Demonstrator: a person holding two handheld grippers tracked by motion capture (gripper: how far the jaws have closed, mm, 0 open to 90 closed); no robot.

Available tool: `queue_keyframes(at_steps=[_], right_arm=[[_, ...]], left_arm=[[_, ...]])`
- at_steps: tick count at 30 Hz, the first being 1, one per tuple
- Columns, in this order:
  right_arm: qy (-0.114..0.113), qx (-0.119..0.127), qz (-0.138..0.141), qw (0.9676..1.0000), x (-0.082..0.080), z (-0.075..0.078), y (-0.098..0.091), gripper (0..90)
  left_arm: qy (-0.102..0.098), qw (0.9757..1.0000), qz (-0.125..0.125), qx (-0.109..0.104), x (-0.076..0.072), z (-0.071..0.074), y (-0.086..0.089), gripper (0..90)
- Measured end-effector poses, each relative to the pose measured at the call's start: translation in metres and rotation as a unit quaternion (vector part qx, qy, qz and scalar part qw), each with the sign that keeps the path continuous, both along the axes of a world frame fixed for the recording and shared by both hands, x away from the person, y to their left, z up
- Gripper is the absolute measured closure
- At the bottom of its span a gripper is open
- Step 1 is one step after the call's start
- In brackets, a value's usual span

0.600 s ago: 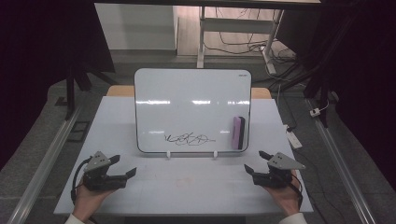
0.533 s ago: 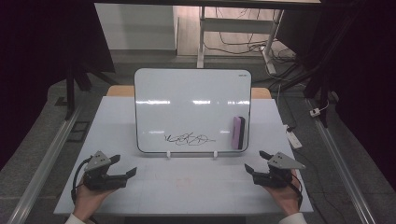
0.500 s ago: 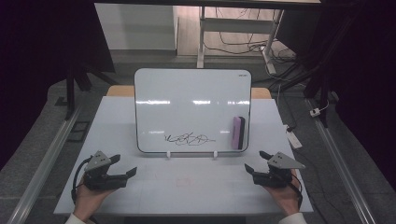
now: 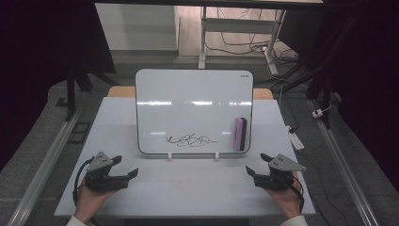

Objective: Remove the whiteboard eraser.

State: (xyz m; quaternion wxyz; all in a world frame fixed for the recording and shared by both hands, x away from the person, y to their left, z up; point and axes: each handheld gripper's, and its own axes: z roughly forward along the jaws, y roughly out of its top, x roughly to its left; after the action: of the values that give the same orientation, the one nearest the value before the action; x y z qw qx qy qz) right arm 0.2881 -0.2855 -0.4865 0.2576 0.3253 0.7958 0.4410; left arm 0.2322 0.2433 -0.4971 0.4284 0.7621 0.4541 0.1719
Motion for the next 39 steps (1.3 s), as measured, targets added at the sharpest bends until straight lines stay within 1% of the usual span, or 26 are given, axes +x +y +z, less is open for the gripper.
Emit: queue_keyframes(at_steps=[3,6,11,13,14,17,19,22,27,30,32,35,39], right_arm=[[-0.003,0.002,0.003,1.0,-0.002,0.005,0.004,25.1],[-0.01,0.001,0.0,1.0,-0.003,0.013,0.01,25.5],[-0.014,0.007,-0.025,0.9996,-0.005,0.028,0.017,26.0],[-0.016,0.01,-0.027,0.9995,-0.006,0.034,0.02,26.1],[-0.018,0.006,-0.031,0.9993,-0.005,0.037,0.022,26.0],[-0.019,0.009,-0.033,0.9993,-0.001,0.045,0.03,26.0],[-0.018,0.003,-0.041,0.999,0.003,0.049,0.035,26.0],[-0.013,0.002,-0.053,0.9985,0.012,0.054,0.042,26.0],[0.003,0.01,-0.077,0.997,0.03,0.055,0.048,26.2],[0.007,0.011,-0.089,0.996,0.039,0.053,0.052,26.8],[0.012,0.005,-0.101,0.9948,0.043,0.051,0.055,27.6],[0.018,0.003,-0.109,0.9939,0.049,0.046,0.06,30.5],[0.026,-0.002,-0.118,0.9927,0.055,0.04,0.067,37.2]], left_arm=[[-0.001,1.0,-0.003,0.001,-0.001,0.001,-0.001,18.1],[0.0,1.0,-0.004,0.002,0.0,0.001,-0.002,18.3],[0.0,1.0,-0.005,0.004,0.0,0.002,-0.004,18.3],[0.001,1.0,-0.005,0.005,0.0,0.002,-0.005,18.4],[0.001,1.0,-0.005,0.005,0.0,0.002,-0.005,18.3],[0.0,1.0,-0.004,0.004,0.0,0.003,-0.006,18.3],[-0.001,1.0,-0.004,0.003,0.0,0.004,-0.006,18.3],[-0.001,1.0,-0.006,0.003,0.0,0.004,-0.006,18.4],[0.0,1.0,-0.007,0.003,0.0,0.003,-0.006,18.4],[0.001,1.0,-0.007,0.004,0.0,0.002,-0.006,18.4],[0.002,1.0,-0.008,0.003,0.0,0.002,-0.007,18.4],[0.001,1.0,-0.007,0.004,0.0,0.001,-0.007,18.4],[0.002,1.0,-0.007,0.005,0.0,0.001,-0.007,18.4]])
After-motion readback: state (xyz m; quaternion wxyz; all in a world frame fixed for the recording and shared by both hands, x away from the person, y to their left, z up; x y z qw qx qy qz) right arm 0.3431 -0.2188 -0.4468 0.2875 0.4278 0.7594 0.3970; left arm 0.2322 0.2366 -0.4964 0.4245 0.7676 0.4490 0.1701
